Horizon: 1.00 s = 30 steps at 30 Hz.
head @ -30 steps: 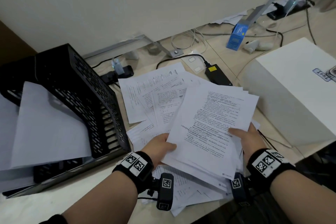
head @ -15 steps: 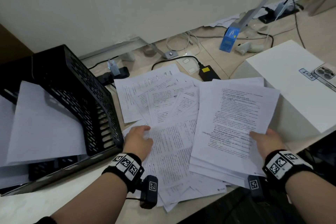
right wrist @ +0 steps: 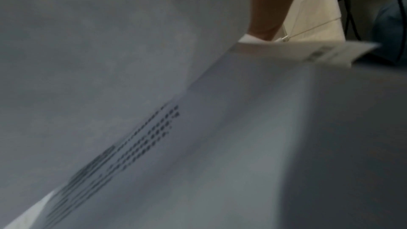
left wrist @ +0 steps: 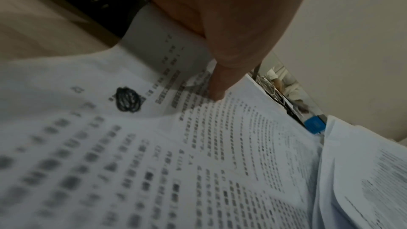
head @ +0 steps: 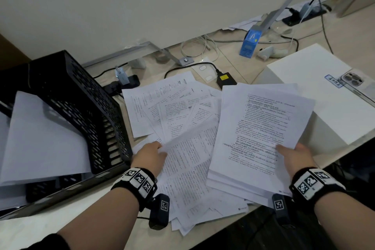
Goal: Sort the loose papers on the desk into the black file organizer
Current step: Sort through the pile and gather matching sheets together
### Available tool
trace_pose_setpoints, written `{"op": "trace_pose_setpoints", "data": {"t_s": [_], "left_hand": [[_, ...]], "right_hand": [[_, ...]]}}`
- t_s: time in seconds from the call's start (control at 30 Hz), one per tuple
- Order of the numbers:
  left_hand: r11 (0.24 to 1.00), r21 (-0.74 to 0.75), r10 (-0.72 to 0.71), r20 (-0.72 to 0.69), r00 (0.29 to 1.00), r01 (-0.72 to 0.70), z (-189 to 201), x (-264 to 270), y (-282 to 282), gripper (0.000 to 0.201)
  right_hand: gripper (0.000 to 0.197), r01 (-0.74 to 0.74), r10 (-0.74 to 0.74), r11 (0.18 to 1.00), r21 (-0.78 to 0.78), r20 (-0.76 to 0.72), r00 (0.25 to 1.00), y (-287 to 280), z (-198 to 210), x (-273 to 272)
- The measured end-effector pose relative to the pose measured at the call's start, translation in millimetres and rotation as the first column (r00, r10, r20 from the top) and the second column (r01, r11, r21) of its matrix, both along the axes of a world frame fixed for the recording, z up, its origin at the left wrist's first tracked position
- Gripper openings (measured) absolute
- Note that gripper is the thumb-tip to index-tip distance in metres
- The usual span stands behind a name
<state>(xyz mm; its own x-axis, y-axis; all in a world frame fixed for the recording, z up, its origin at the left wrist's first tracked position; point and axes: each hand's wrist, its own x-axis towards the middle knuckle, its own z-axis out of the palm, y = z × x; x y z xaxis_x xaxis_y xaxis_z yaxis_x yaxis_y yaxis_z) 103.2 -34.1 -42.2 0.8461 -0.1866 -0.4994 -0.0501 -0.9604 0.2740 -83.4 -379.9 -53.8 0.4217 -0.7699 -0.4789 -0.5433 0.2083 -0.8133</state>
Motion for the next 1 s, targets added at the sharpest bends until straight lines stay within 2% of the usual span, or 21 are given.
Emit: {"op": "trace_pose_setpoints", "data": {"t_s": [0.1,0.2,0.27,0.43,0.57,0.83,0.93,1.0], "left_hand": [[0.959,-0.227,0.158,-0.066,0.985,-0.169,-3.8,-0.2,4.6,0.015],[0.858,-0.408,0.29,-0.115,0.95,-0.311,-5.2,-1.8,10.2,0.015],[0.793,-0.468,0.353,-0.168,0.92,-0.39,-5.6,-2.5,12.7,0.018],[0.731,-0.493,0.413,-0.232,0.881,-0.473,-8.4,-1.0,14.4,0.022],[0.691,-0.522,0.431,-0.258,0.865,-0.5,-4.8,0.3,15.4,0.023],[0.621,-0.583,0.441,-0.293,0.849,-0.524,-1.2,-0.5,9.0,0.022],[0.538,-0.619,0.519,-0.292,0.804,-0.572,-2.4,4.9,12.1,0.021],[0.497,-0.648,0.549,-0.279,0.788,-0.576,-3.8,10.5,15.1,0.026]], "right_hand": [[0.026,0.029,-0.03,0.999,0.026,0.031,0.999,-0.3,0.6,0.7],[0.016,0.038,-0.041,0.998,0.042,0.049,0.998,1.5,-4.3,0.7],[0.014,0.023,-0.025,0.999,0.042,0.048,0.999,4.9,-6.3,2.4],[0.031,-0.003,-0.008,0.996,0.089,0.121,0.993,16.0,2.0,9.5],[0.026,-0.026,0.012,0.994,0.107,0.131,0.991,18.7,1.5,14.6],[0.028,-0.055,0.028,0.985,0.165,0.164,0.986,30.1,9.8,27.1],[0.028,-0.043,0.013,0.984,0.17,0.175,0.984,31.1,11.4,29.3],[0.026,-0.042,0.023,0.992,0.121,0.156,0.987,32.1,13.6,30.5]]}}
